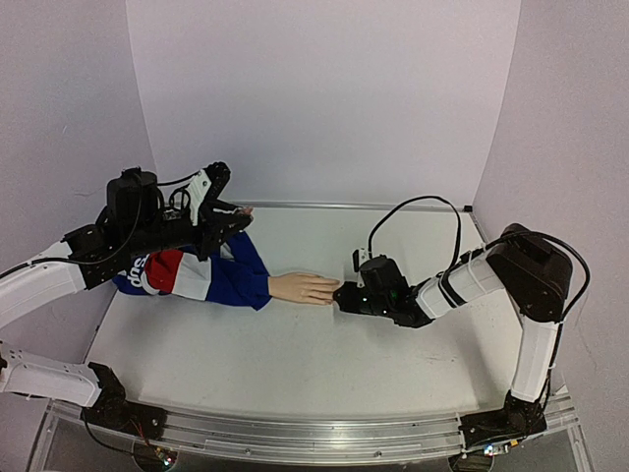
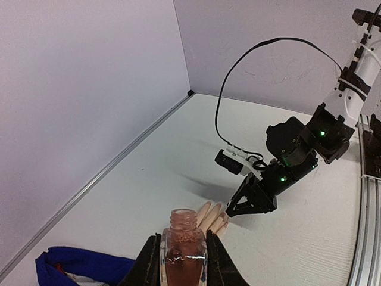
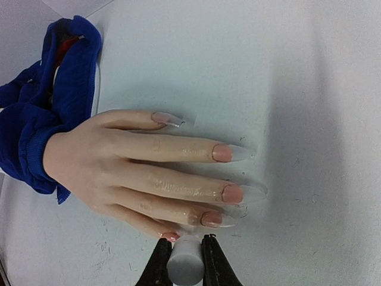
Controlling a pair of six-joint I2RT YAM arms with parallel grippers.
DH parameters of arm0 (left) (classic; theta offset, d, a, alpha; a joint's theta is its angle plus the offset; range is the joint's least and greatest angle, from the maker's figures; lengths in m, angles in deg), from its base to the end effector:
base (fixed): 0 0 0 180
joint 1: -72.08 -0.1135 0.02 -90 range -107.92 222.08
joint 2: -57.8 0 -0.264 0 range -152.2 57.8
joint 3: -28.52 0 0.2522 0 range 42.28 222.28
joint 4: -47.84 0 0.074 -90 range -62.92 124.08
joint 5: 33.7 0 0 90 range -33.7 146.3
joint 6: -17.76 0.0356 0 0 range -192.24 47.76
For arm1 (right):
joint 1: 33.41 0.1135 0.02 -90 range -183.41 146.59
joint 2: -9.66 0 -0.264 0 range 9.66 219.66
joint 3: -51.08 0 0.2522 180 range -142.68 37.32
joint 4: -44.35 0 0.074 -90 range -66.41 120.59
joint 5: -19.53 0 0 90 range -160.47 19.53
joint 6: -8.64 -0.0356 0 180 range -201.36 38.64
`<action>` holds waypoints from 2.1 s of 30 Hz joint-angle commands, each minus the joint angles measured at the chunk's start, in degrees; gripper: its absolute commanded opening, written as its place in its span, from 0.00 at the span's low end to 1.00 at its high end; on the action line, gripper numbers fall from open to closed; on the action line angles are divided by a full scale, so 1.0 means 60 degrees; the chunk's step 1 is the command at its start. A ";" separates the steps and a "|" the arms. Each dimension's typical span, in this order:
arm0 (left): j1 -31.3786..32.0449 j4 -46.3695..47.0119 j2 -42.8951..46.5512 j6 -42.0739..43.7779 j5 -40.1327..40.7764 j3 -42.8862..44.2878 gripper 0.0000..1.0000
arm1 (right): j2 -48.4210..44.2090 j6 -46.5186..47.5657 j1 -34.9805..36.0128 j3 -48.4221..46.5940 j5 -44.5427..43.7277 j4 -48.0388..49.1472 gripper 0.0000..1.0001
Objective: Paint the nails
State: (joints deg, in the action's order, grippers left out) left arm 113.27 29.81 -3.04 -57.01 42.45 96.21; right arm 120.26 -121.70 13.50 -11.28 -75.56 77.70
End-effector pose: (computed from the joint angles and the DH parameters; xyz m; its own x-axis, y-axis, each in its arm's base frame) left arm 0.1812 -0.1699 0.3531 0.0736 0.2745 -0.9588 0.8258 0.5222 0.2129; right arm 0.2664 0.2802 0.1444 -0.5667 0.3380 -0.7514 -0.3962 0.6879 0.6082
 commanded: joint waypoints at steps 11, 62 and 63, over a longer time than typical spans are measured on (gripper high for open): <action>-0.0024 0.0309 0.0023 0.0089 -0.0212 0.0137 0.00 | -0.0247 -0.0041 -0.0012 -0.0184 -0.0295 -0.0108 0.00; -0.0024 0.0304 -0.0047 0.0051 -0.0322 0.0129 0.00 | -0.0096 -0.0100 -0.0012 -0.0221 0.0324 0.0526 0.00; -0.0024 0.0310 -0.0042 0.0053 -0.0315 0.0142 0.00 | -0.0095 -0.0123 -0.0012 -0.0208 0.0320 0.0521 0.00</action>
State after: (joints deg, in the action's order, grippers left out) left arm 113.27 29.63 -3.89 -57.08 41.03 96.21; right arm 119.39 -121.94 13.48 -10.75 -73.94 78.99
